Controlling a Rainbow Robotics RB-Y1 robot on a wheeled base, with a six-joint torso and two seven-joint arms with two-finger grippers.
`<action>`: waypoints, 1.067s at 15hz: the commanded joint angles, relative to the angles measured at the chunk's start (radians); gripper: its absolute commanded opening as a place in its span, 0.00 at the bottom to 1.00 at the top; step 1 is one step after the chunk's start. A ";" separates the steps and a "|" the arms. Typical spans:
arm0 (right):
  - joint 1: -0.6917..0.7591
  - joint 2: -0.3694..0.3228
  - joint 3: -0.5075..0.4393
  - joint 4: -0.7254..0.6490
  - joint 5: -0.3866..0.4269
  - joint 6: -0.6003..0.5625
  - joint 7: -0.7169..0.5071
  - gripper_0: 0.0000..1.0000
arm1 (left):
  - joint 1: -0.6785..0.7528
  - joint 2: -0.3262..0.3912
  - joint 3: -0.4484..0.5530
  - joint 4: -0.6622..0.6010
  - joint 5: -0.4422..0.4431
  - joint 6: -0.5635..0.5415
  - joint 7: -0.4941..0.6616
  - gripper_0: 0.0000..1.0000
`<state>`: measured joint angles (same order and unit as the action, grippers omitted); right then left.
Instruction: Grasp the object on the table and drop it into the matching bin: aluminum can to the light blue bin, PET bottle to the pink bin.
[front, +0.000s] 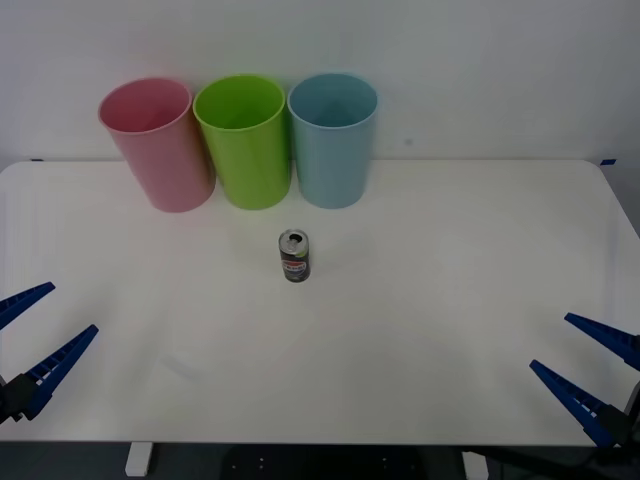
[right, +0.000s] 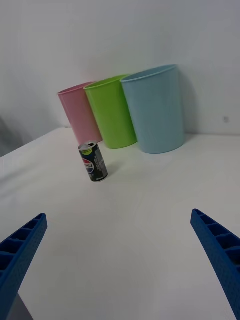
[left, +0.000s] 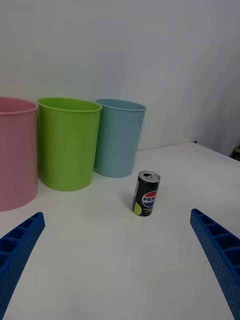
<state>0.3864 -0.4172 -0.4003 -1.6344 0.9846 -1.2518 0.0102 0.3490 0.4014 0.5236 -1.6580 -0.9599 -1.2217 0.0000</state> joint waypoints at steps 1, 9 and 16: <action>-0.001 0.000 0.058 -0.001 0.012 0.012 0.014 1.00 | 0.000 0.000 0.000 0.000 0.000 0.000 0.000 1.00; 0.098 0.001 0.274 -0.156 0.014 0.311 0.062 1.00 | 0.000 0.000 0.000 0.000 0.000 0.000 0.000 1.00; 0.074 0.057 0.399 -0.171 0.078 0.480 0.091 1.00 | 0.000 0.000 0.000 0.000 0.000 0.000 0.000 1.00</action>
<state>0.4668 -0.3698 -0.0087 -1.8042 1.0441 -0.7857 0.1010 0.3490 0.4014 0.5236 -1.6580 -0.9599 -1.2217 0.0000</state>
